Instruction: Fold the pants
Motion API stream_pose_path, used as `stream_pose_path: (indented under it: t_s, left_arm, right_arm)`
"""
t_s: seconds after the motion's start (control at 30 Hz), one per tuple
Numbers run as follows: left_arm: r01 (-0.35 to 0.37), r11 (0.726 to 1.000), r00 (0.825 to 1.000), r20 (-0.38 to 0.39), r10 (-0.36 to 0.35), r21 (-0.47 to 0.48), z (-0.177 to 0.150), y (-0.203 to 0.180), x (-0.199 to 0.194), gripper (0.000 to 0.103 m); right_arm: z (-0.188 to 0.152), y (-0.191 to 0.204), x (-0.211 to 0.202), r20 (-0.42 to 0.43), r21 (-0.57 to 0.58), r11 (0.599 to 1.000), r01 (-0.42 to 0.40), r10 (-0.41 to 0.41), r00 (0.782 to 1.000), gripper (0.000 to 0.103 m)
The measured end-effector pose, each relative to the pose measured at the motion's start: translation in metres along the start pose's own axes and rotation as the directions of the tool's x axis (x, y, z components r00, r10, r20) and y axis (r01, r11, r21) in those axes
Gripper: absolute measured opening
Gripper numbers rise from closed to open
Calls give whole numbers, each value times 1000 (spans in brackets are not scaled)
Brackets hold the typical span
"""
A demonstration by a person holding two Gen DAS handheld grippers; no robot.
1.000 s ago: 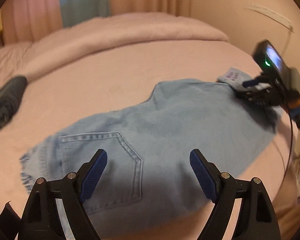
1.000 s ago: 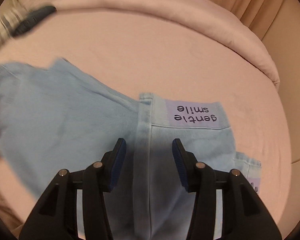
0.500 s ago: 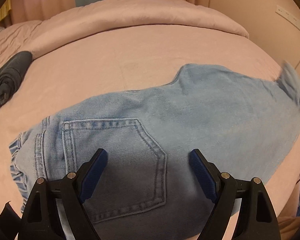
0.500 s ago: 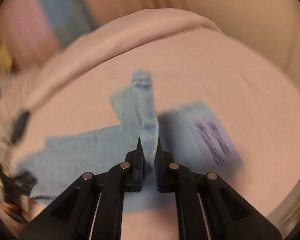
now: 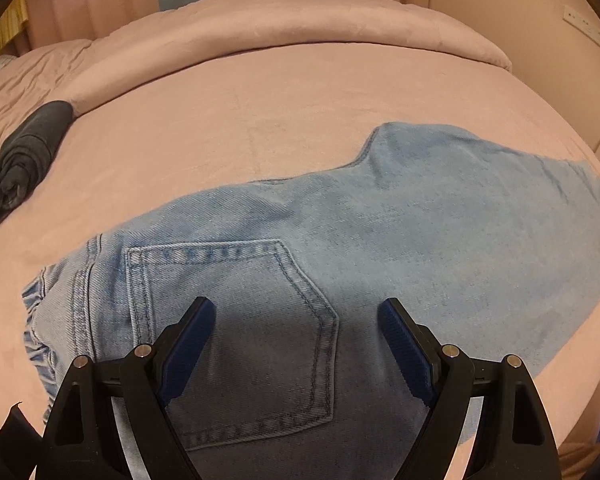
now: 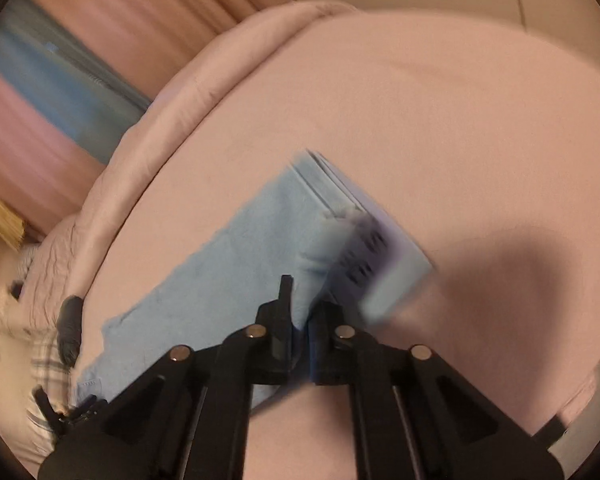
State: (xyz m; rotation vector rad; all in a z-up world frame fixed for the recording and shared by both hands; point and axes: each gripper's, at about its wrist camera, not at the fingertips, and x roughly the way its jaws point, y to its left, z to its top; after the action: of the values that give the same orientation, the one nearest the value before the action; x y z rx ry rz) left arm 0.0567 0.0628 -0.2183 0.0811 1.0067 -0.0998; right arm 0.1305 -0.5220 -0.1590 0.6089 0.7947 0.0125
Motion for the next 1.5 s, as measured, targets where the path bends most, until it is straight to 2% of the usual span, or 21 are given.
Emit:
stream_pose_path:
  t_s: [0.07, 0.17, 0.23, 0.3, 0.33, 0.37, 0.43, 0.5, 0.57, 0.63, 0.73, 0.87, 0.93, 1.03, 1.1, 1.13, 1.17, 1.23, 1.27, 1.37, 1.5]
  left_arm:
    - [-3, 1000, 1000, 2, 3, -4, 0, 1, 0, 85]
    - [2, 999, 1000, 11, -2, -32, 1, 5, 0, 85]
    - [-1, 999, 1000, 7, 2, -35, 3, 7, 3, 85]
    - [-17, 1000, 1000, 4, 17, -17, 3, 4, 4, 85]
    - [-24, 1000, 1000, 5, 25, -9, 3, 3, 4, 85]
    - [-30, 1000, 1000, 4, 30, -5, 3, 2, 3, 85]
    - [-49, 999, 999, -1, 49, -1, 3, 2, -1, 85]
    - [-67, 998, 998, 7, 67, 5, 3, 0, -7, 85]
    - [-52, 999, 998, 22, 52, -3, 6, 1, -14, 85]
    - [-19, 1000, 999, 41, 19, -7, 12, -3, -20, 85]
    - [41, 999, 997, 64, -42, 21, 29, -23, -20, 85]
    - [119, 986, 989, 78, -129, 118, 58, -69, -9, 85]
    - [166, 969, 979, 87, -184, 180, 75, -98, 2, 85]
    - [210, 966, 976, 27, -216, 153, 94, -115, 35, 85]
    - [158, 981, 986, -66, -152, 112, 102, -116, 75, 85]
    - [173, 981, 982, -86, -165, 92, 104, -116, 85, 89]
    - [187, 978, 981, -59, -182, 89, 106, -118, 84, 97]
    - [160, 980, 985, -84, -151, 114, 109, -126, 86, 97]
    - [153, 980, 986, -82, -143, 128, 111, -126, 85, 97]
    - [146, 979, 989, -51, -140, 144, 108, -121, 69, 96]
    - [111, 982, 994, 2, -113, 152, 85, -94, 40, 96]
  right_arm:
    - [10, 15, -14, 65, -41, 999, -22, 25, 998, 5]
    - [13, 9, -12, 82, -31, 999, -10, 13, 997, 5]
    - [7, -8, 4, 42, -2, 1000, 11, -11, 999, 5]
    - [-2, -23, 25, -49, 11, 995, 98, -98, 994, 8]
    - [-9, -30, 36, -85, 8, 992, 127, -126, 988, 4]
    - [-13, -32, 35, -64, 16, 994, 109, -108, 992, 4]
    - [-11, -34, 26, -43, 45, 996, 83, -81, 996, 13]
    - [-3, -35, 19, -3, 35, 989, 141, -141, 990, 22]
    - [6, -32, 5, 72, 19, 970, 243, -243, 967, 39]
    - [14, -23, -9, 152, -23, 949, 315, -308, 939, 42]
    - [16, 11, -1, 148, -178, 942, 285, -261, 954, 42]
    - [-2, 70, 42, 23, -408, 902, 143, -146, 989, 38]
    - [-12, 102, 67, -28, -497, 864, 84, -113, 993, 31]
    - [-19, 128, 106, -107, -578, 815, 41, -125, 986, 30]
    - [-18, 113, 131, -137, -589, 802, 99, -220, 966, 30]
    - [-15, 103, 145, -164, -575, 810, 111, -248, 955, 29]
    - [-10, 95, 150, -174, -542, 836, 85, -211, 962, 29]
    - [0, 87, 149, -202, -492, 868, 64, -185, 962, 17]
    - [3, 85, 147, -206, -484, 873, 61, -182, 962, 17]
    - [16, 91, 141, -166, -473, 875, 105, -206, 964, 20]
    - [8, 78, 89, -89, -441, 891, 113, -168, 982, 29]
